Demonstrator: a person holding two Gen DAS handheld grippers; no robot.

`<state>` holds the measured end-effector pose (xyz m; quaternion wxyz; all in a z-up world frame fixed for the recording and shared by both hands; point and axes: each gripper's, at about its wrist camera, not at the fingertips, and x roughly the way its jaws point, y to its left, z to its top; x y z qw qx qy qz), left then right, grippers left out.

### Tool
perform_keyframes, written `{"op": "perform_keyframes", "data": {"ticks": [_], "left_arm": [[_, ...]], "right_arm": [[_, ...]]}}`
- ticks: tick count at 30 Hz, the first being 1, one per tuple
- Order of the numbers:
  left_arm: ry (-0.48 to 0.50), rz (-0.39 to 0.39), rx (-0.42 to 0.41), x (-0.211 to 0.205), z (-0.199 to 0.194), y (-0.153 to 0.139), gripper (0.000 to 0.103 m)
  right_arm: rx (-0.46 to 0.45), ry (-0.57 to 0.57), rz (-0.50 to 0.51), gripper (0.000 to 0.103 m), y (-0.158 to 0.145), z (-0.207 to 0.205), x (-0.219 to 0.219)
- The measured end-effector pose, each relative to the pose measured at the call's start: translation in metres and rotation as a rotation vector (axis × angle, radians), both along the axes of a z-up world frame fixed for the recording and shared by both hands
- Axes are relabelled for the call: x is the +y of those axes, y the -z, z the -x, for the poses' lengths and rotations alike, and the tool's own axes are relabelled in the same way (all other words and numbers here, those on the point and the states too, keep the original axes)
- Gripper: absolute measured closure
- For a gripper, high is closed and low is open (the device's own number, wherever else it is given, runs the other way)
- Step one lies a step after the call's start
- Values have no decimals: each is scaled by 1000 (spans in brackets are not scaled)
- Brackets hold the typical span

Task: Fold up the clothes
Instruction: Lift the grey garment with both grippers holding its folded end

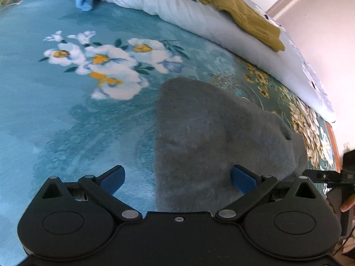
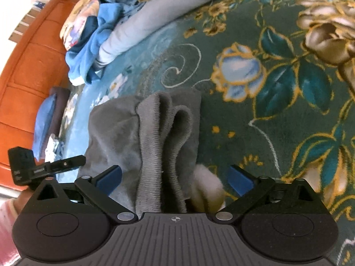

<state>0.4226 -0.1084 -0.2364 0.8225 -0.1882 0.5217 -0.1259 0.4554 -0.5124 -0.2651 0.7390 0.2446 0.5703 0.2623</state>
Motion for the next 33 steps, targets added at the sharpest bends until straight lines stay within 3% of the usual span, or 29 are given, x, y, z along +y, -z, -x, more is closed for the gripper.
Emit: {"op": "perform_keyframes", "data": {"ticks": [8,18,20,21,28,33], "left_arm": [[41,47,8,-3,-7,15,2],[130,121,11,10,-14,20,6],[141,141,9,9,-16,20,26],[146,151,9,8,-17,20,30],[123,228,51,4,-24,27,32],[126,185,17,-1,-16,21,50]], "right_arm": [[-20,-73,-88,5,6,-12,11],[13,-137,-151,33,18,-31,22],[28,-127,-159,40,20,-32,20],[37,-122,-163,44,21,-32,20],[60,-108,-177,46,26,-34,20],[68,-85,-139,63,23,-34,28]]}}
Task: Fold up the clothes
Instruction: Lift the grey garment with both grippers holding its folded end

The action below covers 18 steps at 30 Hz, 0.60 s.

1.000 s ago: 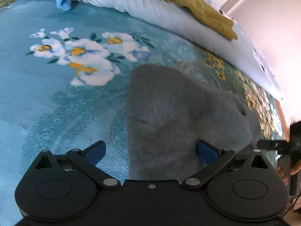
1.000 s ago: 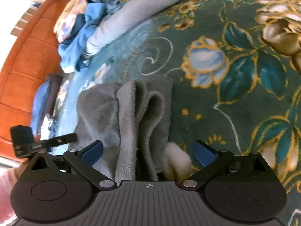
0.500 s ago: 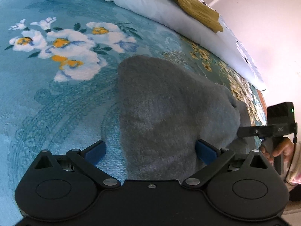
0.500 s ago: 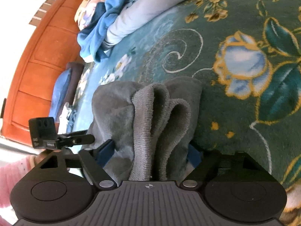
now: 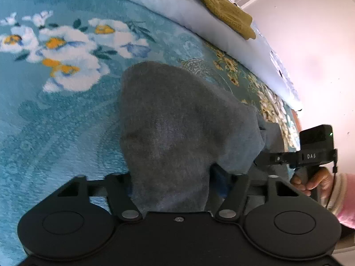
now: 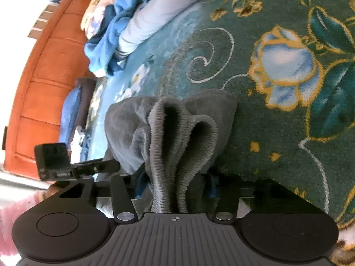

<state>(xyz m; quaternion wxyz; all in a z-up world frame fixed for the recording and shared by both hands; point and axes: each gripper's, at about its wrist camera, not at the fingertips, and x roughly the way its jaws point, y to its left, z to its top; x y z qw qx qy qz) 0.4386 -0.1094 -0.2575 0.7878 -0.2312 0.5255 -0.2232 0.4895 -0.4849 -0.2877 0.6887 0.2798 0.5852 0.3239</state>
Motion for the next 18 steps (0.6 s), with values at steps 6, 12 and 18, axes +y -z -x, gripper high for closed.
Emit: {"op": "perform_keyframes", "data": {"ticks": [6,12,18], "left_arm": [[-58,-86,-35,-13,13,-15,69],[-132,-162,-40,-30,28,-49,81],[-207,-226,-58,-47,62,-107,82]], "right_arm": [[-3,-3,113,72,-20,1,16],[-28,5,152,77,-49,10,22],[-80,-26,174,77,-107,32,26]]}}
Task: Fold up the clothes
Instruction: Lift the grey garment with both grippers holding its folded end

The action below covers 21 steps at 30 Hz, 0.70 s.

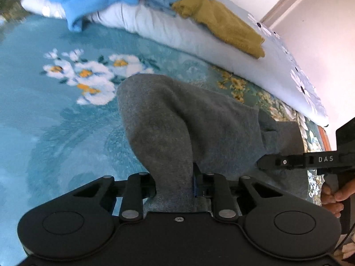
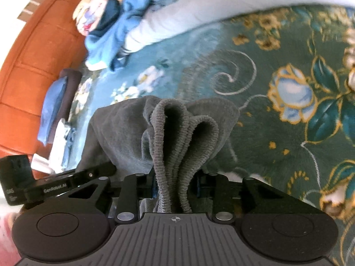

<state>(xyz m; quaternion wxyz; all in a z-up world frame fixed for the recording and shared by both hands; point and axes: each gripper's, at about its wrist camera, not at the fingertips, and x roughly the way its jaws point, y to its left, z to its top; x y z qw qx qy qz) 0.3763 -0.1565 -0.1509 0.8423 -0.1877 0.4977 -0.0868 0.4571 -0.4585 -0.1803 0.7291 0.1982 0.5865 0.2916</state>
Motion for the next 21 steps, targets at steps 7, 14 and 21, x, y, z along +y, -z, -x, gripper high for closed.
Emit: {"op": "perform_keyframes", "data": {"ticks": [7,14,21], "left_arm": [[-18,-58,-57,-10,53,-96,82],[-28,-110,-124,-11,103,-172,81],[-75,-119,-195,-9,133,-221,81]], "right_arm": [[-63,-85,-23,77,-86,36,5],[-118,-175,-10,77,-162,73,20],[-199,-218,-39,77,-218,85,28]]}}
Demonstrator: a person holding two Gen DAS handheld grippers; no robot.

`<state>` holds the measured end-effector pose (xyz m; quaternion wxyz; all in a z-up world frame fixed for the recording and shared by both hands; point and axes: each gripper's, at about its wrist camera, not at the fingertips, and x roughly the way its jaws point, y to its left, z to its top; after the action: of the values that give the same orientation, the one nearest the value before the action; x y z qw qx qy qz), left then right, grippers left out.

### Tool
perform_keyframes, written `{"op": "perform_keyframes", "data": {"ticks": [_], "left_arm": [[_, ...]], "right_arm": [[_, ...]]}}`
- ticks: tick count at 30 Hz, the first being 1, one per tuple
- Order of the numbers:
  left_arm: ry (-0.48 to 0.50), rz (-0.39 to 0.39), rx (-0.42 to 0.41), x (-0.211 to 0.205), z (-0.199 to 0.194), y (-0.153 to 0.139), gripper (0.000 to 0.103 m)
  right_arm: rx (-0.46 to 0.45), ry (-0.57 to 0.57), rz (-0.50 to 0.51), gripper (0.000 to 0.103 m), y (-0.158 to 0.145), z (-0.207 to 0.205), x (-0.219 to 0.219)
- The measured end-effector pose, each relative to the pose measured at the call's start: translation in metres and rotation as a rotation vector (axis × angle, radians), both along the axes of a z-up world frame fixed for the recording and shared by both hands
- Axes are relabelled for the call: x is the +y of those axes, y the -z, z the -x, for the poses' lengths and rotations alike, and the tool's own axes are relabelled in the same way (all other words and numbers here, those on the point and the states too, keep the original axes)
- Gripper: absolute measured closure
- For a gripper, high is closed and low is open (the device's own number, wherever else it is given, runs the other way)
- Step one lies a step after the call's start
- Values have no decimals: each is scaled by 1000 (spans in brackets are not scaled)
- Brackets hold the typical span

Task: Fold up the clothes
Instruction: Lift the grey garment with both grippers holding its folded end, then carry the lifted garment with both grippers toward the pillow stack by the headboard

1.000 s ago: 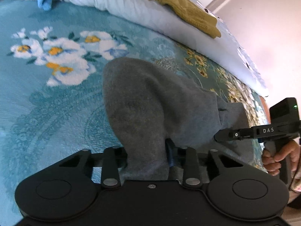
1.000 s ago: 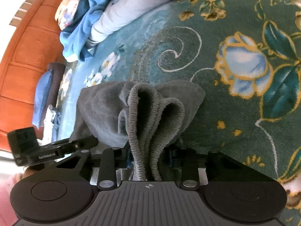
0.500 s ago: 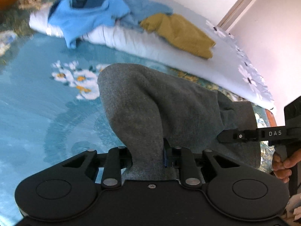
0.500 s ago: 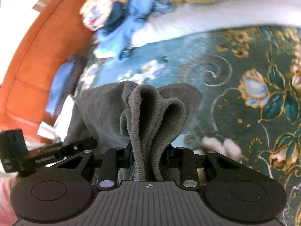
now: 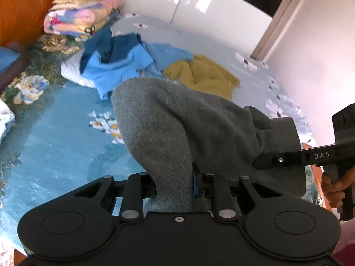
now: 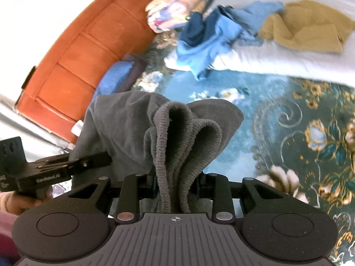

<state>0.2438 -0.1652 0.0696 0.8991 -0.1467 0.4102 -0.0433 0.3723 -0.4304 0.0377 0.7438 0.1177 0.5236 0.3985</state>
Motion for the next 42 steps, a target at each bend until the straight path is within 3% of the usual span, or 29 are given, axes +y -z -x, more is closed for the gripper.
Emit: {"op": "perform_keyframes", "data": {"ticks": [5,11,26,36,42], "left_arm": [[-5,-47,-51,4,5,-26,81],[7,-83,-39,15,5,-50,81],[-251,-136,-129,53,49,-88,81],[-325,-126,-162,118,87,-105,81],[-307,-138,-186,170,99,-108,81]], "right_arm": [[-53,-23,-27,77,-25,0,10],[-90,-68,-66,77,-43,-3,26],[-165,-247,-138,77,-70,-14,103],[-196,-272,-145,77,-86,9,177],[-206,-240,-145,77,-91,24,228]]}}
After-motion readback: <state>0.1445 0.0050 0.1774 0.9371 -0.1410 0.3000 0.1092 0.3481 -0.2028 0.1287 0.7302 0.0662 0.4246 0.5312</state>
